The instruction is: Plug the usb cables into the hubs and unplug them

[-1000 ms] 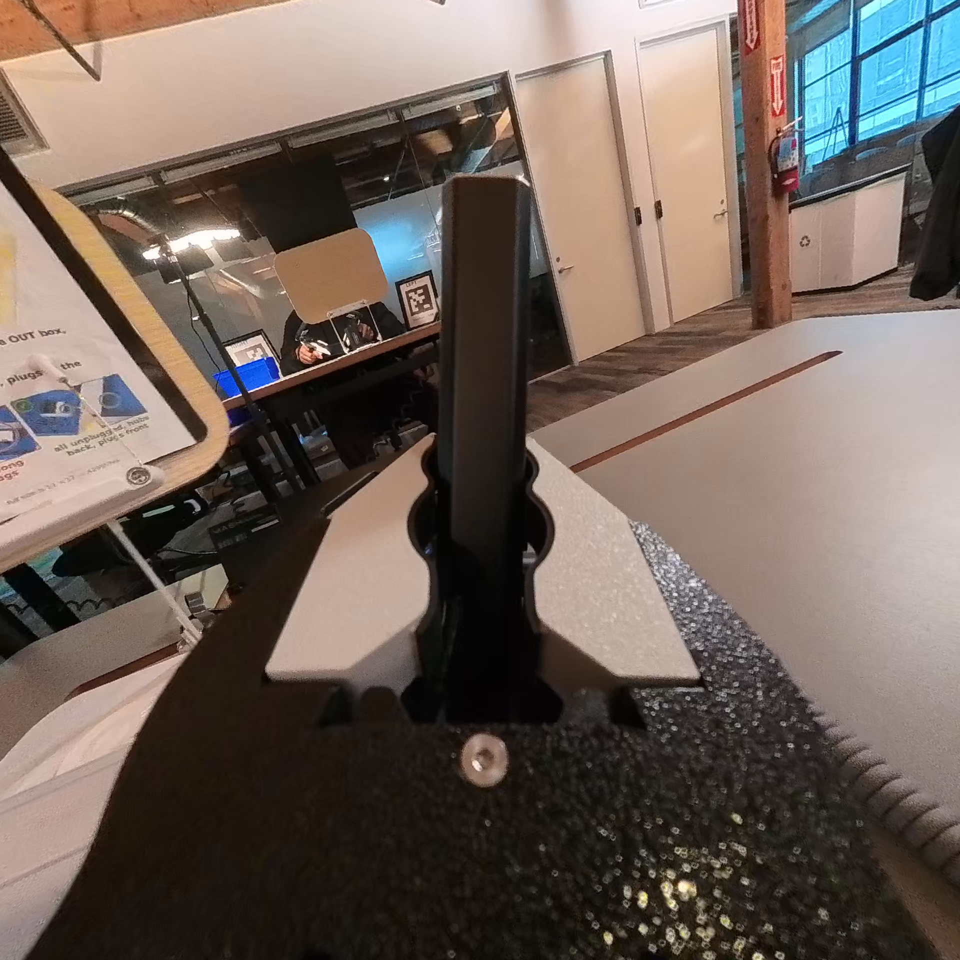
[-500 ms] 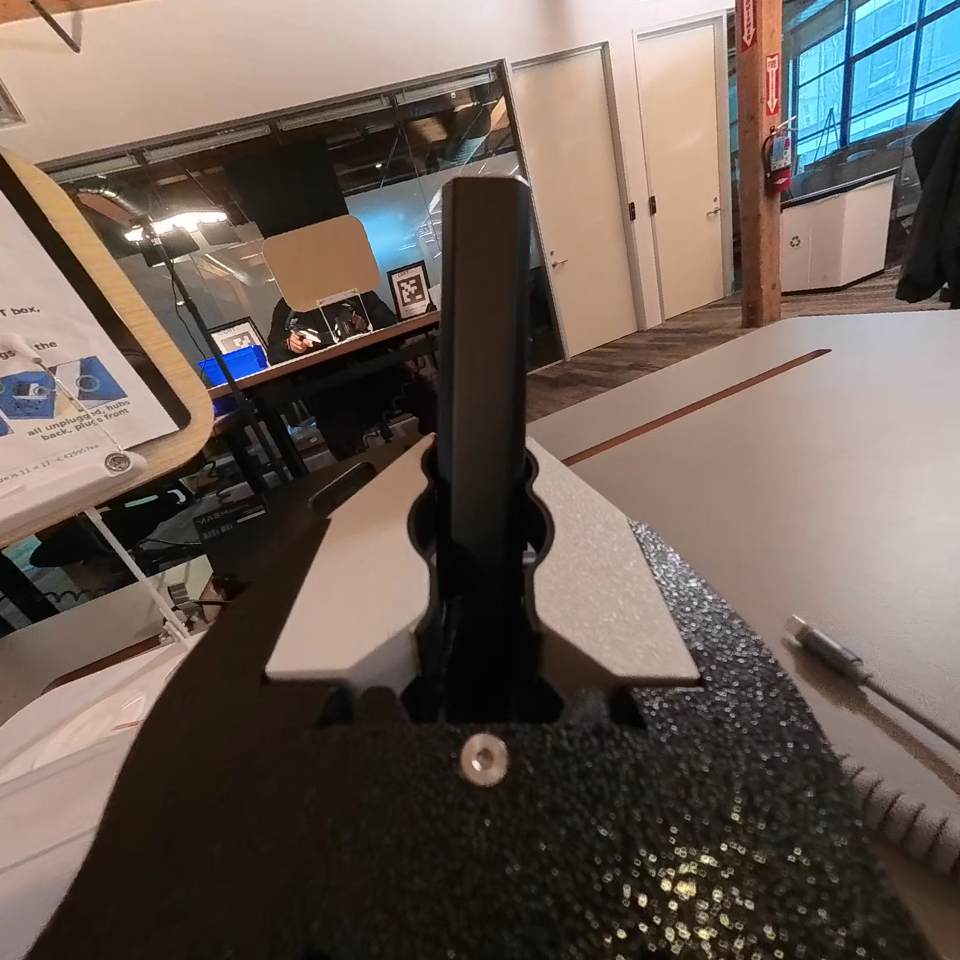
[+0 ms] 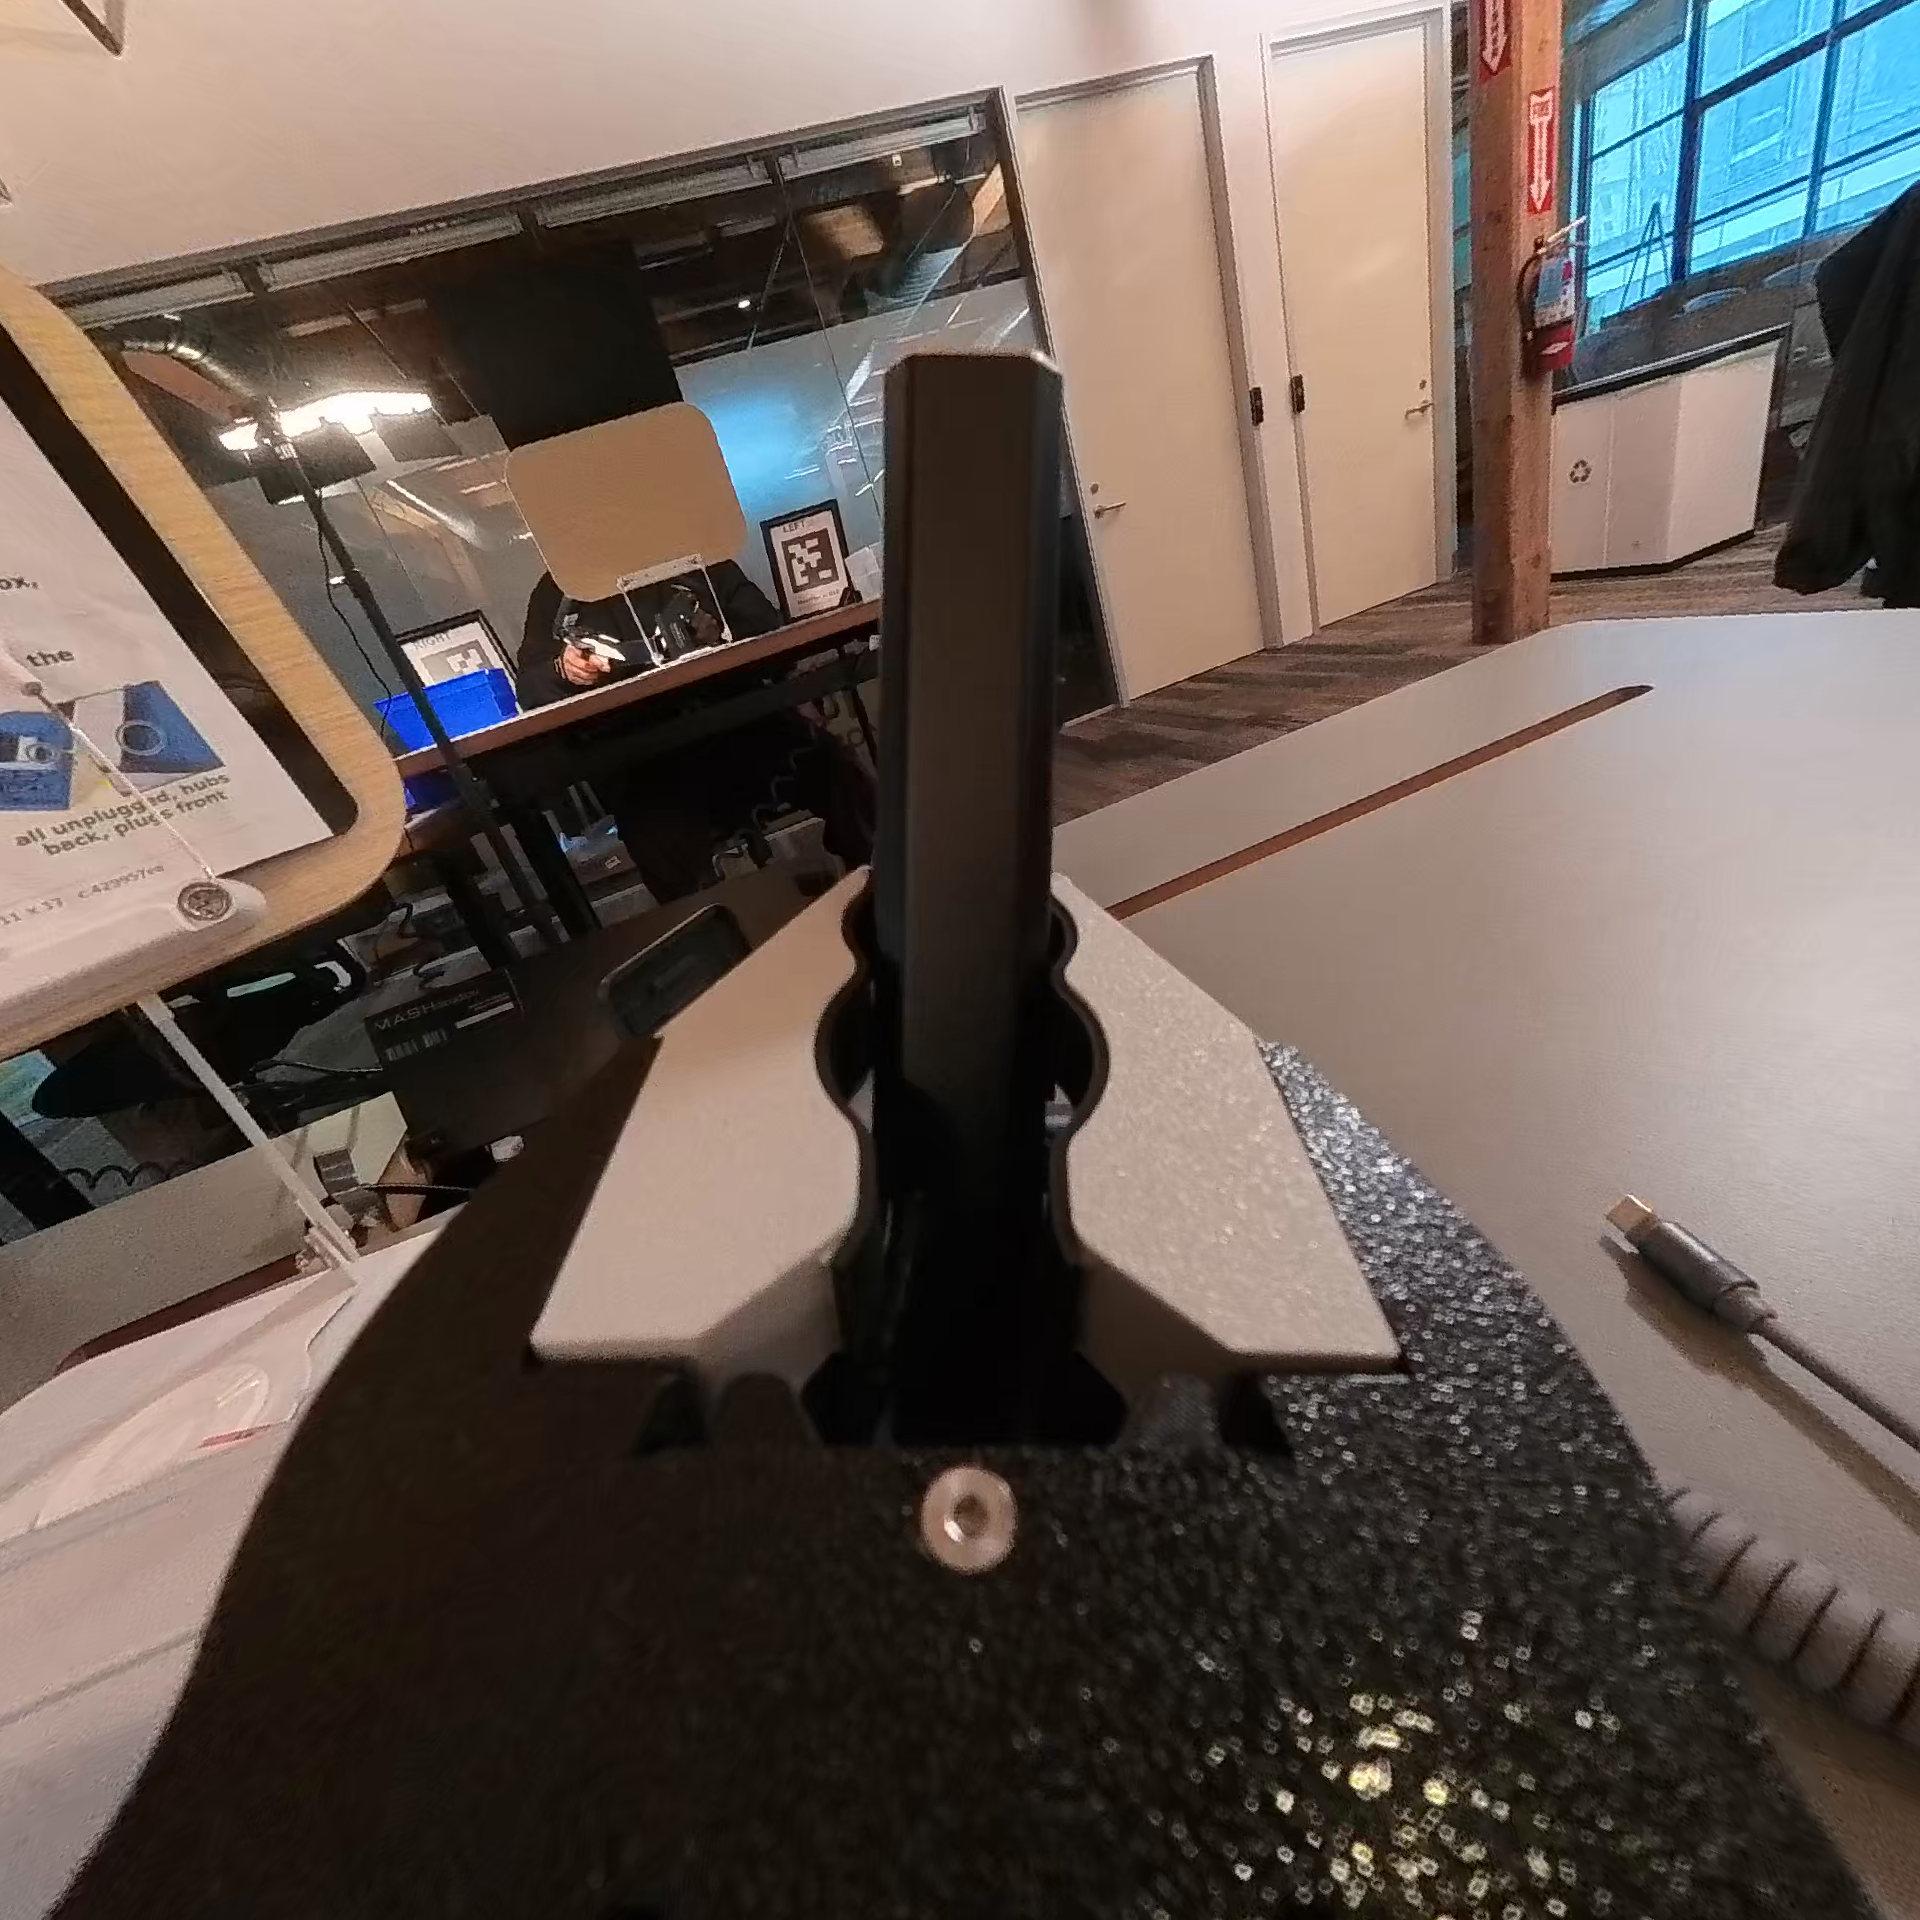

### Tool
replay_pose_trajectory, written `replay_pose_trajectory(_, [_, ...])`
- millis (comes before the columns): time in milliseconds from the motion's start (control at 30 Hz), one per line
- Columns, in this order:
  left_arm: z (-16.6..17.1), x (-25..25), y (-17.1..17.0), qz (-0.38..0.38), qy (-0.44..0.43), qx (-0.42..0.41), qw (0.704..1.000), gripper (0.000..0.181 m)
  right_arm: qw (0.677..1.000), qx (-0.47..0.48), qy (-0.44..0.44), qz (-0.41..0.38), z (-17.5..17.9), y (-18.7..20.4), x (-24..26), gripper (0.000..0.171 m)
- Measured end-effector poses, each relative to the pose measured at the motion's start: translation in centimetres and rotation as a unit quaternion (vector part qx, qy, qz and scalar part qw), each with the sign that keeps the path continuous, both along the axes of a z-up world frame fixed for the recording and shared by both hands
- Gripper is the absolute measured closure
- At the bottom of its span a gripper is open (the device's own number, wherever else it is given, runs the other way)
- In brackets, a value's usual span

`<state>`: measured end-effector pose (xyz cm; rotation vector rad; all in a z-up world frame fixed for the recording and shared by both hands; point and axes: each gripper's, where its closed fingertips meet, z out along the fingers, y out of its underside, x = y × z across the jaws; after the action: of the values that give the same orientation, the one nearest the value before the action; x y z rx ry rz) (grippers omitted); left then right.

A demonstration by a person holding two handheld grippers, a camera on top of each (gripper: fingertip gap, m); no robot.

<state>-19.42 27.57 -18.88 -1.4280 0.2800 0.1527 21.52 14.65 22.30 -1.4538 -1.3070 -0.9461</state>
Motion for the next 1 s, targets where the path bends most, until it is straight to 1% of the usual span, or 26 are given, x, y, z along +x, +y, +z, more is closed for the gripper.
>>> replay_pose_trajectory(67, [-0.1,0.0,0.0,-0.001,-0.002,-0.001,1.000,0.155,1.000,-0.006,0.017,0.005,-0.3,0.1,0.5,0.170])
replay_pose_trajectory(133, [-0.1,-0.1,0.0,-0.002,-0.004,-0.002,1.000,0.155,0.999,-0.023,0.039,0.015,-1.7,0.3,0.9,0.170])
replay_pose_trajectory(367, [-0.1,-0.2,0.0,-0.004,-0.018,-0.004,1.000,0.155,0.989,-0.095,0.108,0.041,-9.7,0.7,3.1,0.170])
replay_pose_trajectory(467, [-0.2,-0.1,0.1,-0.006,-0.018,-0.005,1.000,0.156,0.986,-0.102,0.127,0.043,-12.6,0.8,4.3,0.170])
replay_pose_trajectory(567, [-0.3,-0.1,0.1,-0.006,-0.016,-0.005,1.000,0.155,0.990,-0.085,0.112,0.033,-14.8,1.3,5.5,0.170])
replay_pose_trajectory(600, [-0.3,0.0,0.2,-0.007,-0.016,-0.006,1.000,0.155,0.990,-0.078,0.109,0.031,-15.0,1.5,5.9,0.170])
replay_pose_trajectory(667, [-0.5,0.0,0.2,-0.007,-0.015,-0.009,1.000,0.155,0.991,-0.064,0.117,0.029,-14.2,1.5,6.4,0.169])
replay_pose_trajectory(833, [-0.7,0.2,0.3,-0.009,-0.007,-0.012,1.000,0.155,0.989,-0.011,0.137,0.046,-9.1,0.5,6.3,0.170])
replay_pose_trajectory(933, [-0.8,0.2,0.4,-0.009,-0.007,-0.015,1.000,0.155,0.989,0.014,0.139,0.045,-7.1,0.1,6.4,0.170])
replay_pose_trajectory(1000, [-0.9,0.3,0.5,-0.010,-0.007,-0.017,1.000,0.155,0.988,0.025,0.147,0.049,-6.3,0.1,6.3,0.170])
